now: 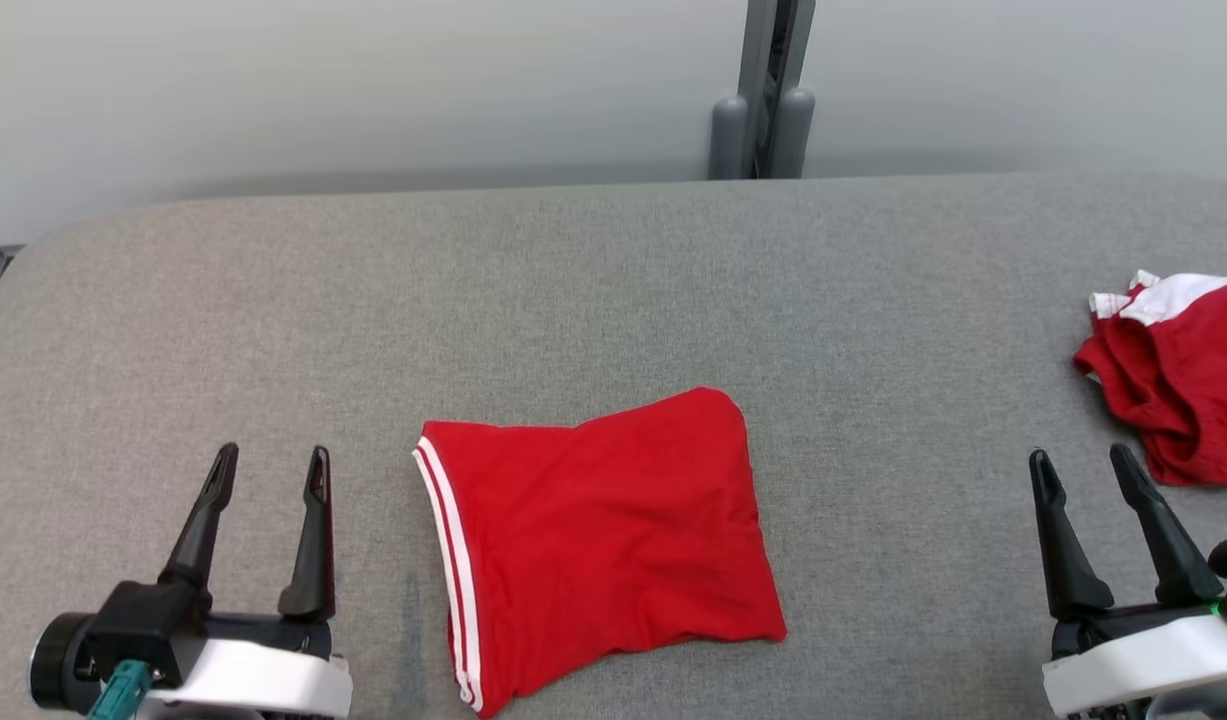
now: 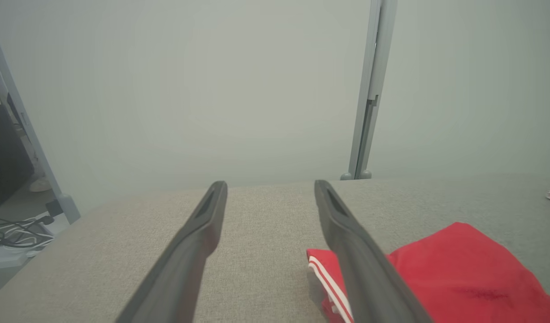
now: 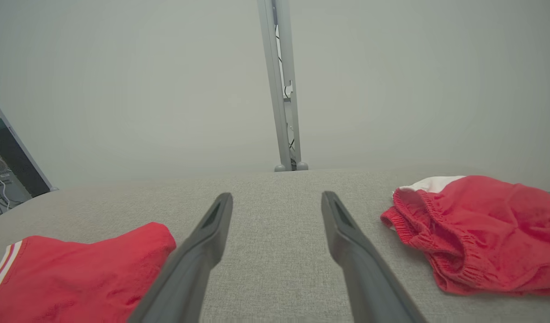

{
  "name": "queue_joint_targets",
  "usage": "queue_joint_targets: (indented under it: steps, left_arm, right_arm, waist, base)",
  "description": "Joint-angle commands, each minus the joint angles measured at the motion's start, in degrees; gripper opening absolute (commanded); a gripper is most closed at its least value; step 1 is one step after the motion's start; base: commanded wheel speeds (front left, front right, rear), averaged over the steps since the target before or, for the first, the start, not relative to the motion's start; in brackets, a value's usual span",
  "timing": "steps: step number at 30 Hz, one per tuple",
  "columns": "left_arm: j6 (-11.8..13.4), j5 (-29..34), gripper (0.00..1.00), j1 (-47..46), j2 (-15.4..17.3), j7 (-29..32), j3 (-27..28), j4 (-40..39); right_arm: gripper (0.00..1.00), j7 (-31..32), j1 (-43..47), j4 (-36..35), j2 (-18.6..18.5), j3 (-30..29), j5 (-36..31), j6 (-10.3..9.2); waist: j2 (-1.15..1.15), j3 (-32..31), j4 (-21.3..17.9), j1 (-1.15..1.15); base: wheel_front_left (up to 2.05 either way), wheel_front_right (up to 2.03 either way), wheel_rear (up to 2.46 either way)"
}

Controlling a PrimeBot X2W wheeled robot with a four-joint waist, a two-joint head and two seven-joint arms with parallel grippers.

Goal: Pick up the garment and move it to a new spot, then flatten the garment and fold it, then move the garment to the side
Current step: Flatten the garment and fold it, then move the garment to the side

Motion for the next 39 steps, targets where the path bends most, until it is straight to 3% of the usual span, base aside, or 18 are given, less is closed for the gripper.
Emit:
queue_joint_targets:
  steps: [1,12,39]
  left_arm:
    - [0.32,-0.09,1.00,0.95,0.46,0.30,-0.09,-0.20]
    - [0.33,-0.10,1.00,4.61,1.36,2.50,-1.11,-0.49]
    - [1.67,0.49,1.00,5.42,3.81,4.70,-1.90,-1.40]
  right_arm:
    - [1.00,0.62,0.98,0.02,0.03,-0.32,-0.56,0.01]
    - [1.00,3.83,5.73,-0.75,0.62,-1.33,-1.74,0.01]
    - [1.00,6.98,7.80,-4.73,1.97,-3.13,-4.09,0.01]
  waist:
    - [0.00,-1.53,-0.22,0.00]
    - [0.00,-6.86,0.16,0.00]
    - [0.00,-6.77,0.86,0.00]
  base:
    - [0.00,0.00,0.00]
    - [0.00,0.00,0.00]
    - [0.00,0.00,0.00]
